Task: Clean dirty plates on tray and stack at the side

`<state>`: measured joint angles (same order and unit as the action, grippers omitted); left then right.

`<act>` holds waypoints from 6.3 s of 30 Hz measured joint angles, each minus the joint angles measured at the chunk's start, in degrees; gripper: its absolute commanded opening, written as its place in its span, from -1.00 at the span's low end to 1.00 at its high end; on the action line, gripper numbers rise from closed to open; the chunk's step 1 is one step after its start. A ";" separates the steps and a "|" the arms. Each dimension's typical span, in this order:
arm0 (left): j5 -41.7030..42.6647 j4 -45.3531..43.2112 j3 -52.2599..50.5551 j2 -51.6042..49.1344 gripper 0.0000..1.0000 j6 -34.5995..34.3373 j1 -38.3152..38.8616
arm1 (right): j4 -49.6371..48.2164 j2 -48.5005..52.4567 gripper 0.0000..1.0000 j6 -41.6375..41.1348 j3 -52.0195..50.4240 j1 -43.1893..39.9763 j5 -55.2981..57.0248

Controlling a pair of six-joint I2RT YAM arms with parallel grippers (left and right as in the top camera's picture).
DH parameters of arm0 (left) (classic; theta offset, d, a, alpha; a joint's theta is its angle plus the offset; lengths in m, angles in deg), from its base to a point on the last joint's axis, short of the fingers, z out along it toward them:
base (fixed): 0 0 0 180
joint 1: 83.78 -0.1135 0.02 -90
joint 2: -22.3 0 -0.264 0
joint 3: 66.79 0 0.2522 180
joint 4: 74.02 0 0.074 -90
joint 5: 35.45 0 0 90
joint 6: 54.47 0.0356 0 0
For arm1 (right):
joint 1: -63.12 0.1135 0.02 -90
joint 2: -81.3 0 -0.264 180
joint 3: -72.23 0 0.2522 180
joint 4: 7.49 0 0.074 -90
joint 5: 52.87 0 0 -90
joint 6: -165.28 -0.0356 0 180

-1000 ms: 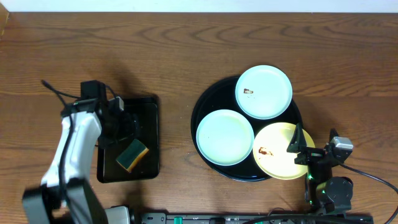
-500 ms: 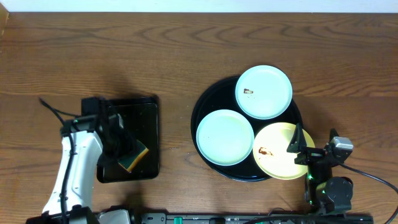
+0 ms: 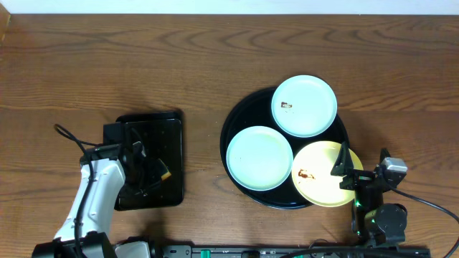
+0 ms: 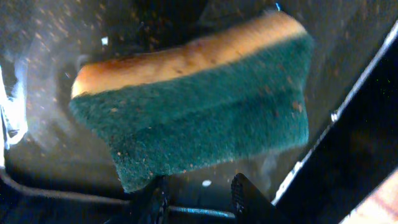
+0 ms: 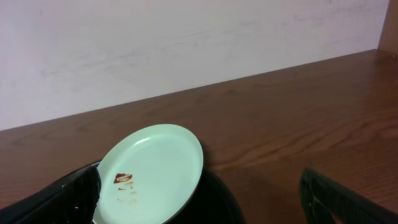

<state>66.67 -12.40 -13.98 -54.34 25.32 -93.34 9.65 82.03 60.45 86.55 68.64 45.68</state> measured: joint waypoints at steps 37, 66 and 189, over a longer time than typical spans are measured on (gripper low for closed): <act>3.39 -18.38 3.43 -11.34 0.36 -9.75 -0.92 | 0.00 -0.02 0.99 0.00 0.00 0.00 0.00; 0.50 -17.11 4.61 -11.34 -0.53 -22.51 1.14 | 0.00 -0.02 0.99 0.00 0.00 0.00 0.00; -3.43 5.66 13.86 -9.22 0.30 0.02 8.55 | 0.00 -0.02 0.99 0.00 0.00 0.00 0.02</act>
<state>63.24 -6.74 -0.12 -63.56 25.34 -84.79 9.65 82.01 60.45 86.55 68.64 45.70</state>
